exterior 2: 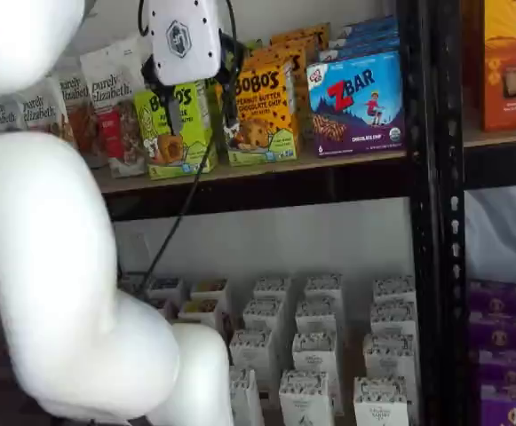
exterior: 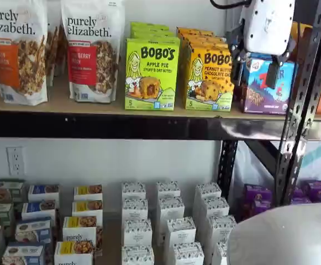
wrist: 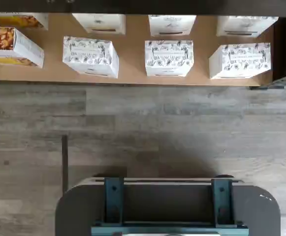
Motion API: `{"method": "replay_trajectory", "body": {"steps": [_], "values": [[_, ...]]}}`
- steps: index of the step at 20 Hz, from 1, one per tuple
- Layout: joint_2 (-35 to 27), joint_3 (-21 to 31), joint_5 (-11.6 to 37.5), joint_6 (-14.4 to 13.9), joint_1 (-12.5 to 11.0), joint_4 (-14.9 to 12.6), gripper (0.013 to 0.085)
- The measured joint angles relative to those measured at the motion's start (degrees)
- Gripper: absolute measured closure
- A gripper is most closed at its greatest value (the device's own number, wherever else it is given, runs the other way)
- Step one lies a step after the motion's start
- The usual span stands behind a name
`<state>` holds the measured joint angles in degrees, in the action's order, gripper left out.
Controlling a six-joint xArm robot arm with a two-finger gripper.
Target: Pick up the orange box on the top shelf, the fifth box from the left
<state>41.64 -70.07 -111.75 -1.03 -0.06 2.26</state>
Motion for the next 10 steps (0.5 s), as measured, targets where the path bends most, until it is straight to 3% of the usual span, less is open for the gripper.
{"method": "replay_trajectory", "body": {"steps": [3, 10], "values": [[-1.7, -1.7, -3.1, 0.4, -1.1, 1.5, 0.0130], [-2.0, -1.9, -3.5, 0.4, -1.2, 1.6, 0.0130]]}}
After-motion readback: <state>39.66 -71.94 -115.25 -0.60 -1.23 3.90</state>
